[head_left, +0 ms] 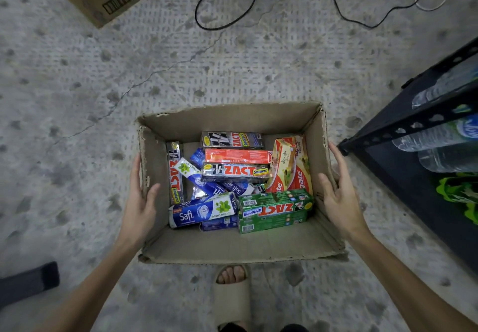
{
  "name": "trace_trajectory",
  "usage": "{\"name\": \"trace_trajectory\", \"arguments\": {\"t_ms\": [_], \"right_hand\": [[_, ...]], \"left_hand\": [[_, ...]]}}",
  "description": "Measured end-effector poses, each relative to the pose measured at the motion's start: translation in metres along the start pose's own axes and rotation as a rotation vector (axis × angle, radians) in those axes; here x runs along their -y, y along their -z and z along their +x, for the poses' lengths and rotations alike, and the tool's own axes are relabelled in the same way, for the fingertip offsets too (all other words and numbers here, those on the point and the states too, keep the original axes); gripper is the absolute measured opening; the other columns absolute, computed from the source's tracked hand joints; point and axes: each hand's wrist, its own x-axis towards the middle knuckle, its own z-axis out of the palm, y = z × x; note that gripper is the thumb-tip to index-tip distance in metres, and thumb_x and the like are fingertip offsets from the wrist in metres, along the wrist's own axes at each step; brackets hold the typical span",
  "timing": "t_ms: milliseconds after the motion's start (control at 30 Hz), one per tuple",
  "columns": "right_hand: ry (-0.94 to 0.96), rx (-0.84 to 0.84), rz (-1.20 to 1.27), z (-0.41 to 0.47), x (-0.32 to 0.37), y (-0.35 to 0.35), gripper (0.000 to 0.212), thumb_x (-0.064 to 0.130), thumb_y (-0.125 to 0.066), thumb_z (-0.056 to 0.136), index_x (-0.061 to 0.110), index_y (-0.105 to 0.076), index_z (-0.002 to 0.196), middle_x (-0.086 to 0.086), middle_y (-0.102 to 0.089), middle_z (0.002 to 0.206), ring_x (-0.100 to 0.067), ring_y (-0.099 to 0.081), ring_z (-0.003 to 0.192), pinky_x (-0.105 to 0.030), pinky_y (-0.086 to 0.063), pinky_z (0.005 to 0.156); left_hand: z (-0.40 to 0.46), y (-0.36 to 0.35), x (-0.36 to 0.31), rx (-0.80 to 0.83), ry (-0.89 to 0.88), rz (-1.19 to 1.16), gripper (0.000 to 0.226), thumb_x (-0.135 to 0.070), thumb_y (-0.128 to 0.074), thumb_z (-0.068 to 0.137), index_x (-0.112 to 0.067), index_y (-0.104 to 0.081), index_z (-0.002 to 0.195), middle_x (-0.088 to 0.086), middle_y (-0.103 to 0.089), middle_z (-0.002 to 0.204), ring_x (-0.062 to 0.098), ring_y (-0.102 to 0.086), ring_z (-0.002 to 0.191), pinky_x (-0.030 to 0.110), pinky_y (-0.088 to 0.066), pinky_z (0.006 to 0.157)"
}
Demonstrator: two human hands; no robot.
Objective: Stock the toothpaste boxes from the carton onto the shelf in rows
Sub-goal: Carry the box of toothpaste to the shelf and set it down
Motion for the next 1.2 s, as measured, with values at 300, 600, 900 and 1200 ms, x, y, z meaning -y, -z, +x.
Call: {"name": "trace_trajectory", "arguments": {"t_ms": [300, 600, 900, 1200], "right_hand": [[-0.023, -0.051, 0.029, -0.051, 0.009, 0.041, 0.061, 0.011, -0.047, 0.106, 0.038, -0.025, 0.157, 0.058, -0.029, 0.137, 0.032, -0.027, 0.128, 0.008, -0.027, 0.094], [-0.053, -0.174, 0.049, -0.134, -0.004, 0.134, 0.061, 0.017, -0.049, 0.105, 0.04, -0.026, 0.157, 0.031, -0.028, 0.158, 0.009, -0.024, 0.147, -0.036, -0.025, 0.122], [-0.053, -0.37, 0.064, -0.235, -0.026, 0.245, 0.062, 0.012, -0.049, 0.105, 0.035, -0.027, 0.158, 0.032, -0.033, 0.156, 0.014, -0.033, 0.14, -0.013, -0.035, 0.111], [-0.119, -0.554, 0.121, -0.335, -0.082, 0.309, 0.068, 0.0, -0.046, 0.103, 0.034, -0.025, 0.159, 0.021, -0.035, 0.159, 0.001, -0.035, 0.145, -0.019, -0.037, 0.113]], "left_hand": [[-0.027, 0.007, -0.035, 0.07, -0.075, 0.068, 0.07, -0.009, -0.044, 0.104, -0.027, -0.009, 0.162, -0.019, -0.009, 0.167, 0.001, -0.007, 0.154, 0.031, -0.009, 0.124], [-0.078, -0.032, -0.117, 0.193, -0.137, 0.091, 0.067, -0.013, -0.043, 0.106, -0.029, -0.009, 0.161, -0.017, -0.012, 0.167, -0.008, -0.01, 0.15, 0.011, -0.011, 0.12], [-0.125, -0.11, -0.183, 0.336, -0.328, 0.051, 0.067, -0.01, -0.042, 0.104, -0.02, -0.009, 0.162, -0.016, -0.01, 0.168, 0.0, -0.006, 0.153, 0.019, -0.008, 0.123], [-0.172, -0.202, -0.226, 0.556, -0.386, -0.043, 0.068, -0.002, -0.042, 0.105, -0.025, -0.011, 0.161, -0.033, -0.014, 0.161, -0.006, -0.01, 0.151, 0.013, -0.011, 0.121]]}}
